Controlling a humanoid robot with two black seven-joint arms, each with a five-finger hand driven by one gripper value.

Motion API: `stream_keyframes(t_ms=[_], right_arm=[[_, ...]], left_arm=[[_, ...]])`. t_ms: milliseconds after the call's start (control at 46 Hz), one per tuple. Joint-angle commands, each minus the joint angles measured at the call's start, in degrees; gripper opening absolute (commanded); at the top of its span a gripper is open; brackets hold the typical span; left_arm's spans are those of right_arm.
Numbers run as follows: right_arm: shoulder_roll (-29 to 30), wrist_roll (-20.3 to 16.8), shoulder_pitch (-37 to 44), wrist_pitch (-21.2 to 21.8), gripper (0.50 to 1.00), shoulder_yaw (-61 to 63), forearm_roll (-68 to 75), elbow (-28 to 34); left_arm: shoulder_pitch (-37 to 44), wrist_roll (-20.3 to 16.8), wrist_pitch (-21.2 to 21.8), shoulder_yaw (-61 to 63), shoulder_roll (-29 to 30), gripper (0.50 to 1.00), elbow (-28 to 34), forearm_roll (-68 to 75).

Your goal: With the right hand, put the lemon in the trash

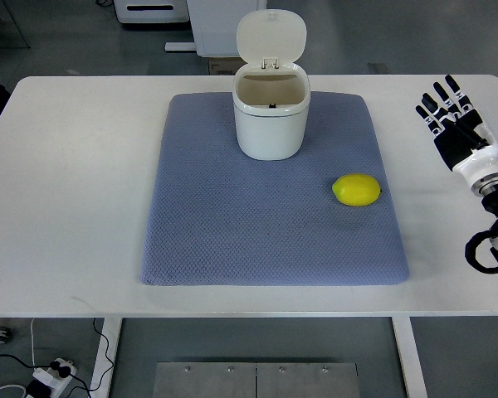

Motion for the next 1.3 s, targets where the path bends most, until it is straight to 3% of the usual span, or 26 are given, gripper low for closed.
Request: stream_keyframes(t_ms=[0,1283], right_arm=[[0.0,0.0,0.1,-0.1,1.000,0.1,0.0,0.0],[-0.5,0.0,0.9,0.0,1.000,0.2,0.1,0.1]], left_arm=[[0.0,0.0,0.0,0.0,0.0,1.000,0.0,0.0],[0.0,0.0,0.0,0.0,0.0,1.000,0.0,0.1]])
